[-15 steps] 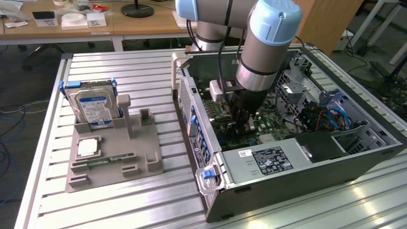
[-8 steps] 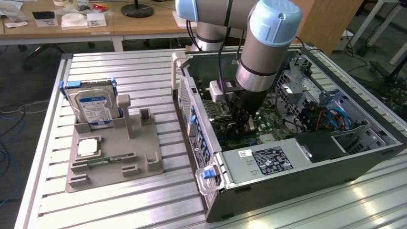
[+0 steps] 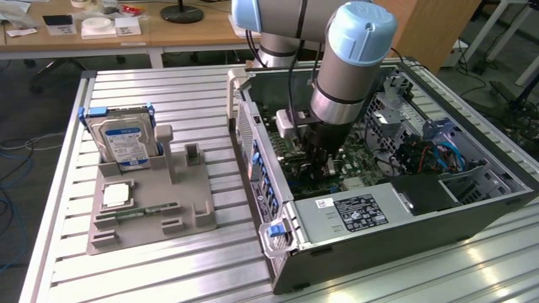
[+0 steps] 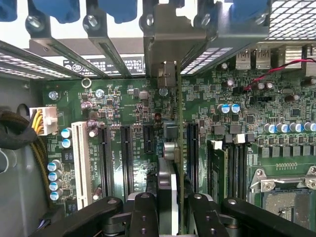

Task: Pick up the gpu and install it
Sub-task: 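Insert the gpu into the slot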

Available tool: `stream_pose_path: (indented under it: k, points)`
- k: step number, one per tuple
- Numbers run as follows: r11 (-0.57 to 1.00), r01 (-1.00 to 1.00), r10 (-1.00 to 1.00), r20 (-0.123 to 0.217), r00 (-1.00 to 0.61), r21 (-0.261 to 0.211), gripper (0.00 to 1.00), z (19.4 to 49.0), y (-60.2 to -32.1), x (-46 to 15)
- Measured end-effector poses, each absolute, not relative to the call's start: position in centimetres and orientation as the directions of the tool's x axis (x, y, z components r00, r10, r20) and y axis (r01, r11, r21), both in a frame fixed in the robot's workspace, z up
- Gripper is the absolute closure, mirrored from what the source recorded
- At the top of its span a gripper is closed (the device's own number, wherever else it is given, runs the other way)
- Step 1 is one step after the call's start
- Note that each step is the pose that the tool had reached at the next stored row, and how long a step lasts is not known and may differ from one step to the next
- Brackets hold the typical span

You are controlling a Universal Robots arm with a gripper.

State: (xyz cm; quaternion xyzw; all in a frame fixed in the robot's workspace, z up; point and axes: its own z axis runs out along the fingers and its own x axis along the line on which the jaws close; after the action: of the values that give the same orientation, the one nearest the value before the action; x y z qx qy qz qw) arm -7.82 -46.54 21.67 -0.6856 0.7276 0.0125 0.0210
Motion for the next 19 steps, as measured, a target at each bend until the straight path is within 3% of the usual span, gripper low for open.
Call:
stream_pose_path:
  k: [7, 8, 9, 19]
  points:
    - [0.06, -0.998, -0.997, -0.049, -0.059, -0.012, 0.71, 22.0, -46.5, -7.9]
    - [0.06, -0.998, -0.997, -0.048, -0.059, -0.012, 0.65, 22.2, -46.5, -7.8]
    - [0.06, -0.998, -0.997, -0.048, -0.059, -0.013, 0.65, 22.5, -46.5, -7.8]
    - [0.06, -0.998, -0.997, -0.048, -0.059, -0.015, 0.65, 27.0, -46.5, -7.8]
